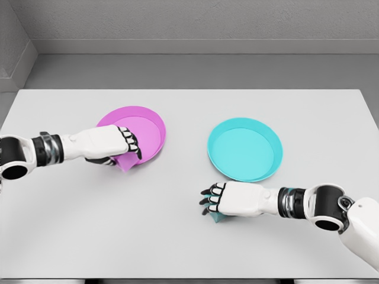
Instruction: Place the blocks in the corresponding plates according to their colors
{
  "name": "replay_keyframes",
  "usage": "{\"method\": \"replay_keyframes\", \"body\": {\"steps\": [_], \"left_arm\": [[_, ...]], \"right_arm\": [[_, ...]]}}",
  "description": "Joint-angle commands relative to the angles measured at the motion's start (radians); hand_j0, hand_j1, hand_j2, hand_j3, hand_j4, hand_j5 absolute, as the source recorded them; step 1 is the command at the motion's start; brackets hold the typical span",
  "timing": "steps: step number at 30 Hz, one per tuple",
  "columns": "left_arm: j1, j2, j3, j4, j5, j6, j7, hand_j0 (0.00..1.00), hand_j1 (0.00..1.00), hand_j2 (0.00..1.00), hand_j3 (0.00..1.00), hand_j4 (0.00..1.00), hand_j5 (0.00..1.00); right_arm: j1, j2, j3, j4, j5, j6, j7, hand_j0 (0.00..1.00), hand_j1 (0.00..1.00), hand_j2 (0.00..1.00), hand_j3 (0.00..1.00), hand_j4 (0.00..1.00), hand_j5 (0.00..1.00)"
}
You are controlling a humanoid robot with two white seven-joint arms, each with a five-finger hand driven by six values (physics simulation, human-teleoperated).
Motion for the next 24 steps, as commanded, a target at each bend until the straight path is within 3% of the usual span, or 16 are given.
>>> {"method": "replay_keyframes", "body": {"steps": [1,2,10,24], "left_arm": [[-0.002,-0.014,-0.005,0.01,0.005,0.001,-0.01,0.65,0.65,0.65,0.65,0.65,0.65],[-0.018,-0.016,-0.014,0.02,0.006,0.001,-0.01,0.65,0.65,0.65,0.65,0.65,0.65],[-0.075,-0.054,-0.04,0.089,0.005,0.001,-0.01,0.65,0.65,0.65,0.65,0.65,0.65],[-0.156,-0.103,-0.04,0.203,0.005,0.001,-0.014,0.65,0.65,0.65,0.65,0.65,0.65]], "right_arm": [[0.0,-0.001,0.0,0.0,0.0,-0.001,0.006,0.77,0.77,0.77,0.77,0.77,0.77],[-0.002,-0.001,0.0,0.0,-0.003,-0.001,0.006,0.72,0.72,0.72,0.72,0.72,0.72],[-0.008,0.001,-0.002,-0.001,-0.006,-0.001,0.006,0.65,0.65,0.65,0.65,0.65,0.65],[-0.034,0.007,-0.016,-0.023,-0.015,-0.001,0.003,0.64,0.64,0.64,0.64,0.64,0.64]]}}
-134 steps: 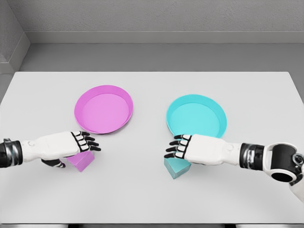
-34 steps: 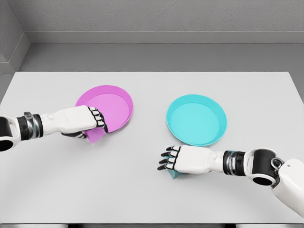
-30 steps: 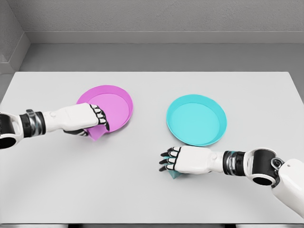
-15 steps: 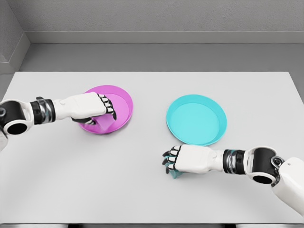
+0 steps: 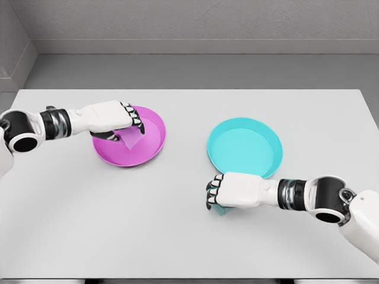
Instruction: Place the blocks in the corresponding plates according to their colors
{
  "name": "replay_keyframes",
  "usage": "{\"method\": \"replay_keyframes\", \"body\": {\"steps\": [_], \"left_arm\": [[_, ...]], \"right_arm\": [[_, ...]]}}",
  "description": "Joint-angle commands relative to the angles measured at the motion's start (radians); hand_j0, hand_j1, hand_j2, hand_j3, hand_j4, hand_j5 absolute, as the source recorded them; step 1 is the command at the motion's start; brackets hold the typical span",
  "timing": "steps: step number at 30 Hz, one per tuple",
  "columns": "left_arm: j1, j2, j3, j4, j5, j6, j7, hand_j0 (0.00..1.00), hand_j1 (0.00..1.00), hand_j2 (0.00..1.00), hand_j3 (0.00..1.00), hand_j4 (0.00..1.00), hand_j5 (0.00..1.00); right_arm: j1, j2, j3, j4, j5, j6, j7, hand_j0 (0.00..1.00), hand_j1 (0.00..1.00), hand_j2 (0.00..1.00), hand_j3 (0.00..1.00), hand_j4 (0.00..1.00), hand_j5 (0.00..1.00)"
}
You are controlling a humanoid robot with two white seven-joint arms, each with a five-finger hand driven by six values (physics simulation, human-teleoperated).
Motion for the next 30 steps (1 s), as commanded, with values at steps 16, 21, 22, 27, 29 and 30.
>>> {"method": "replay_keyframes", "body": {"steps": [16,21,22,27,29,30], "left_arm": [[-0.015,-0.02,0.016,0.052,0.018,0.001,0.003,1.0,1.0,1.0,1.0,1.0,1.0],[-0.011,-0.005,0.029,0.047,0.073,0.001,0.005,1.0,1.0,1.0,1.0,1.0,1.0],[-0.011,0.004,0.029,0.045,0.087,0.001,0.005,1.0,1.0,1.0,1.0,1.0,1.0],[-0.006,0.095,0.03,0.048,0.179,0.001,0.005,1.0,1.0,1.0,1.0,1.0,1.0],[-0.003,0.124,0.03,0.05,0.205,0.001,0.005,1.0,1.0,1.0,1.0,1.0,1.0],[-0.002,0.138,0.03,0.05,0.213,0.001,0.005,1.0,1.0,1.0,1.0,1.0,1.0]], "right_arm": [[-0.028,0.018,-0.03,0.002,-0.008,0.002,-0.001,0.64,0.64,0.64,0.64,0.64,0.64],[-0.049,0.02,-0.032,0.011,-0.006,0.002,-0.001,0.64,0.64,0.64,0.64,0.64,0.64],[-0.061,0.02,-0.032,0.018,-0.006,0.002,-0.001,0.64,0.64,0.64,0.64,0.64,0.64],[-0.094,0.023,-0.032,0.077,-0.006,0.002,-0.003,0.64,0.64,0.64,0.64,0.64,0.64],[-0.103,0.023,-0.032,0.094,-0.006,0.002,-0.003,0.64,0.64,0.64,0.64,0.64,0.64],[-0.107,0.025,-0.033,0.104,-0.006,0.002,-0.003,0.64,0.64,0.64,0.64,0.64,0.64]]}}
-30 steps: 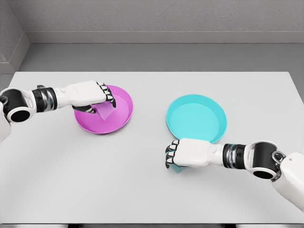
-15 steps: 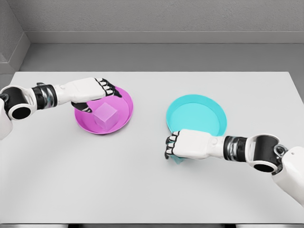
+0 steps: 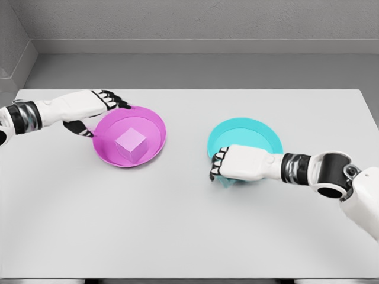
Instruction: Place the blocks in the corresponding plates according to their colors
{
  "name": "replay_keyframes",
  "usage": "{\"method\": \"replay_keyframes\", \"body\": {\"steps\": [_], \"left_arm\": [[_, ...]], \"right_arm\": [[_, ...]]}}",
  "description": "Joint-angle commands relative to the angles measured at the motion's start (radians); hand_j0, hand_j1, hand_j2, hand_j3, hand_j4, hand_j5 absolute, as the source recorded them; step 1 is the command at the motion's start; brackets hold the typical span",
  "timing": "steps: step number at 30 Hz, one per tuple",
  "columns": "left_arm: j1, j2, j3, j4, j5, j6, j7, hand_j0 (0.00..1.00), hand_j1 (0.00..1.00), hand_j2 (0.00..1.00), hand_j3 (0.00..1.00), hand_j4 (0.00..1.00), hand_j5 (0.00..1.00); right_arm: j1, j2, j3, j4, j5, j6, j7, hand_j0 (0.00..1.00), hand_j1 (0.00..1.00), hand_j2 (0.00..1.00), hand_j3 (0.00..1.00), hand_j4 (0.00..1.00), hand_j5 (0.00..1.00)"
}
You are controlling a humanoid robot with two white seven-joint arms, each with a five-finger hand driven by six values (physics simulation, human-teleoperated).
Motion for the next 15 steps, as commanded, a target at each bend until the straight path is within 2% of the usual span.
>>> {"method": "replay_keyframes", "body": {"steps": [1,3,5,10,12,14,15], "left_arm": [[0.002,0.055,0.002,0.001,0.051,0.001,0.001,1.0,1.0,1.0,1.0,1.0,1.0],[0.005,0.104,0.008,0.004,0.078,0.001,0.001,1.0,1.0,1.0,1.0,1.0,1.0],[0.006,0.11,0.037,0.01,0.076,0.001,0.001,1.0,1.0,1.0,1.0,1.0,1.0],[0.012,0.159,0.046,0.026,0.091,0.001,0.002,1.0,1.0,1.0,1.0,1.0,1.0],[0.034,0.167,0.069,0.047,0.096,0.001,0.002,1.0,1.0,1.0,1.0,1.0,1.0],[0.046,0.168,0.089,0.067,0.097,0.001,0.002,1.0,1.0,1.0,1.0,1.0,1.0],[0.046,0.168,0.094,0.079,0.097,0.001,0.001,1.0,1.0,1.0,1.0,1.0,1.0]], "right_arm": [[0.0,0.0,-0.018,0.029,-0.005,0.002,-0.001,0.64,0.64,0.64,0.64,0.64,0.64],[-0.002,0.008,-0.027,0.048,-0.005,0.002,-0.001,0.64,0.64,0.64,0.64,0.64,0.64],[-0.024,0.014,-0.032,0.071,-0.005,0.002,-0.001,0.64,0.64,0.64,0.64,0.64,0.64],[-0.066,0.042,-0.032,0.144,-0.005,0.002,-0.002,0.64,0.64,0.64,0.64,0.64,0.64],[-0.09,0.048,-0.033,0.184,-0.006,0.002,-0.002,0.64,0.64,0.64,0.64,0.64,0.64],[-0.107,0.06,-0.033,0.218,-0.006,0.002,-0.002,0.65,0.65,0.65,0.65,0.65,0.65],[-0.11,0.062,-0.033,0.23,-0.006,0.002,-0.004,0.7,0.7,0.7,0.7,0.7,0.7]]}}
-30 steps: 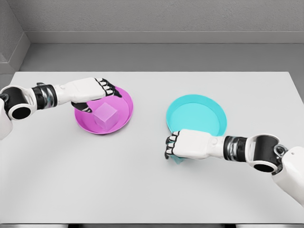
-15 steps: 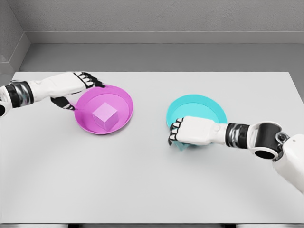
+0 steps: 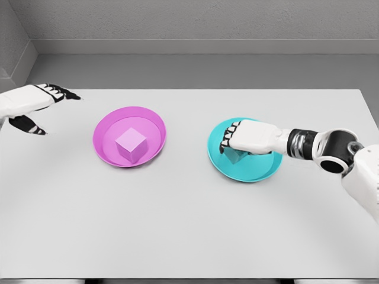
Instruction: Place the blocks in the corresponding plates according to their colors
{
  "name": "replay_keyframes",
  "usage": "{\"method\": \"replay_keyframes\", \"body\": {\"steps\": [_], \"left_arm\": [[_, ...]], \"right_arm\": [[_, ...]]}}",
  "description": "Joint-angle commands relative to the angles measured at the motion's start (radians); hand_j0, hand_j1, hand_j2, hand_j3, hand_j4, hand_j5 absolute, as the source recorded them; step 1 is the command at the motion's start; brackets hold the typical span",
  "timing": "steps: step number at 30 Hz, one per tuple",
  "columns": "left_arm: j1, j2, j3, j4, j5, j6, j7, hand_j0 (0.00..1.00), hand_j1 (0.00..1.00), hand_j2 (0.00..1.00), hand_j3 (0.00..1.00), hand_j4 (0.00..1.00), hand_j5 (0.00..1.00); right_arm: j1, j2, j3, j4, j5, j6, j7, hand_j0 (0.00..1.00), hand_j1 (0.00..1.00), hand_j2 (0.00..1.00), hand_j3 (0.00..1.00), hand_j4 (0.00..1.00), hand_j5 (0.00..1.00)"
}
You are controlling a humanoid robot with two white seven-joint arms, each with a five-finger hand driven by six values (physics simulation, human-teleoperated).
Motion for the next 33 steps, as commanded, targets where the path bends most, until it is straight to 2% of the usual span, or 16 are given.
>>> {"method": "replay_keyframes", "body": {"steps": [1,2,8,11,15,19,20,24,26,30,33], "left_arm": [[0.0,0.008,0.021,0.03,0.01,0.001,0.001,1.0,1.0,1.0,1.0,1.0,1.0],[0.0,0.008,0.024,0.035,0.01,0.001,0.001,1.0,1.0,1.0,1.0,1.0,1.0],[0.0,0.011,0.028,0.036,0.017,0.001,0.001,1.0,1.0,1.0,1.0,1.0,1.0],[0.0,0.011,0.028,0.037,0.019,0.001,-0.001,1.0,1.0,1.0,1.0,1.0,1.0],[0.0,0.011,0.028,0.035,0.02,0.001,-0.001,1.0,1.0,1.0,1.0,1.0,1.0],[0.0,0.011,0.028,0.033,0.019,0.001,-0.001,1.0,1.0,1.0,1.0,1.0,1.0],[0.0,0.011,0.027,0.033,0.02,0.001,-0.001,1.0,1.0,1.0,1.0,1.0,1.0],[0.002,0.011,0.027,0.033,0.02,0.001,-0.001,1.0,1.0,1.0,1.0,1.0,1.0],[0.0,0.011,0.027,0.032,0.02,0.001,-0.001,1.0,1.0,1.0,1.0,1.0,1.0],[0.0,0.011,0.027,0.032,0.02,0.001,-0.001,1.0,1.0,1.0,1.0,1.0,1.0],[0.0,0.011,0.028,0.032,0.02,0.001,-0.001,1.0,1.0,1.0,1.0,1.0,1.0]], "right_arm": [[0.001,0.012,-0.001,0.035,-0.005,0.002,-0.001,0.91,0.91,0.91,0.91,0.91,0.91],[0.002,0.011,-0.001,0.037,-0.005,0.002,-0.003,1.0,1.0,1.0,1.0,1.0,1.0],[-0.002,0.012,-0.016,0.058,-0.006,0.002,-0.006,1.0,1.0,1.0,1.0,1.0,1.0],[0.008,0.008,-0.076,0.054,-0.014,0.002,-0.008,1.0,1.0,1.0,1.0,1.0,1.0],[0.04,0.0,-0.219,0.043,-0.031,0.002,-0.009,1.0,1.0,1.0,1.0,1.0,1.0],[0.055,-0.038,-0.305,0.041,-0.118,0.002,-0.011,1.0,1.0,1.0,1.0,1.0,1.0],[0.074,-0.048,-0.334,0.04,-0.141,0.002,-0.026,1.0,1.0,1.0,1.0,1.0,1.0],[0.192,-0.064,-0.522,-0.048,-0.166,0.002,-0.067,1.0,1.0,1.0,1.0,1.0,1.0],[0.242,-0.064,-0.596,-0.058,-0.189,0.002,-0.078,1.0,1.0,1.0,1.0,1.0,1.0],[0.296,-0.066,-0.673,-0.055,-0.193,0.002,-0.08,1.0,1.0,1.0,1.0,1.0,1.0],[0.301,-0.066,-0.676,-0.054,-0.193,0.002,-0.08,1.0,1.0,1.0,1.0,1.0,1.0]]}}
